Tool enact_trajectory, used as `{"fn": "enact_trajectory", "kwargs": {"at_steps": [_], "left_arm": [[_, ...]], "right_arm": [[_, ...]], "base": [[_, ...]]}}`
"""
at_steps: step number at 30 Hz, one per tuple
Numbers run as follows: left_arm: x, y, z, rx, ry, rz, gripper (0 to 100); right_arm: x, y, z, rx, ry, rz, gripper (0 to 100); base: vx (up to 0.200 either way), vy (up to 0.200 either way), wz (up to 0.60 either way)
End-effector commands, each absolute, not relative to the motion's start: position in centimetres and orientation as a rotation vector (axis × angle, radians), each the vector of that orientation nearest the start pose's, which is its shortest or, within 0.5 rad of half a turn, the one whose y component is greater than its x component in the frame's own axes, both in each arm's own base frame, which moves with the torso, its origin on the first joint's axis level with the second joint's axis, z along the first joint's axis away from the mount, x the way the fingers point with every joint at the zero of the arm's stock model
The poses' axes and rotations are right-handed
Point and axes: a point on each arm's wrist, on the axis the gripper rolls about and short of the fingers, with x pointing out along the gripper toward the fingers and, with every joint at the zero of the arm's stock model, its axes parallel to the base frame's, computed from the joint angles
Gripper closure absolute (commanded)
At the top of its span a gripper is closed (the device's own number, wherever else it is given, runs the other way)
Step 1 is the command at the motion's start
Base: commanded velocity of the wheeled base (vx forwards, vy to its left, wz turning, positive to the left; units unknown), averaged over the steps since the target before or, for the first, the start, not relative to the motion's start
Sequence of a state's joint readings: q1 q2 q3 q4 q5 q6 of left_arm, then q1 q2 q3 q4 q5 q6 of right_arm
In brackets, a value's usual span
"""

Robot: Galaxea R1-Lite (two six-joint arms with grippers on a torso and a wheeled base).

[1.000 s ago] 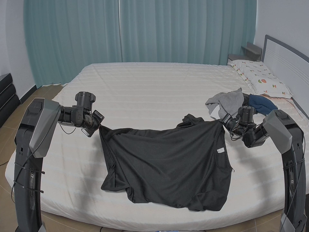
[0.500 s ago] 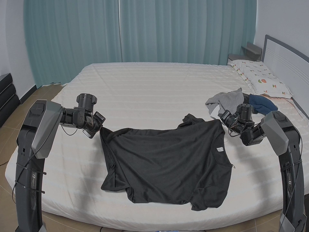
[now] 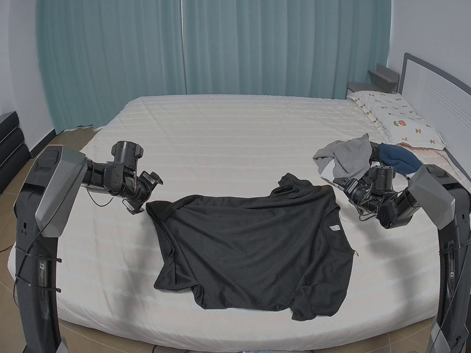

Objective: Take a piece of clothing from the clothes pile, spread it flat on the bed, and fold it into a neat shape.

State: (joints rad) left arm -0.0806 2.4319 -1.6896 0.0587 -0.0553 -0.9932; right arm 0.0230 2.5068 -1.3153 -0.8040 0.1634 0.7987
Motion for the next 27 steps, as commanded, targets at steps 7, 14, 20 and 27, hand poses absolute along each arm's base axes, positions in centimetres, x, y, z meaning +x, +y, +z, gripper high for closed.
{"fn": "enact_trajectory", "kwargs": {"at_steps": [7, 14, 20, 27], "left_arm": [[37.2, -5.0, 9.2, -0.976, 0.908, 0.169, 0], [30.9, -7.4, 7.4, -0.931, 0.986, 0.116, 0], [29.0, -8.7, 6.0, -0.982, 0.949, 0.091, 0], [28.3, -8.4, 5.0, -0.984, 0.975, 0.111, 0]], "right_arm": [[36.1, 4.3, 3.0, 0.787, 0.538, 0.070, 0], [30.6, 5.5, 2.9, 0.771, 0.565, 0.120, 0], [28.5, 5.4, 2.6, 0.762, 0.593, 0.115, 0], [27.6, 5.5, 1.7, 0.746, 0.655, 0.111, 0]], "base": [[0.000, 0.000, 0.00], [0.000, 0.000, 0.00], [-0.167, 0.000, 0.00], [-0.200, 0.000, 0.00]]}}
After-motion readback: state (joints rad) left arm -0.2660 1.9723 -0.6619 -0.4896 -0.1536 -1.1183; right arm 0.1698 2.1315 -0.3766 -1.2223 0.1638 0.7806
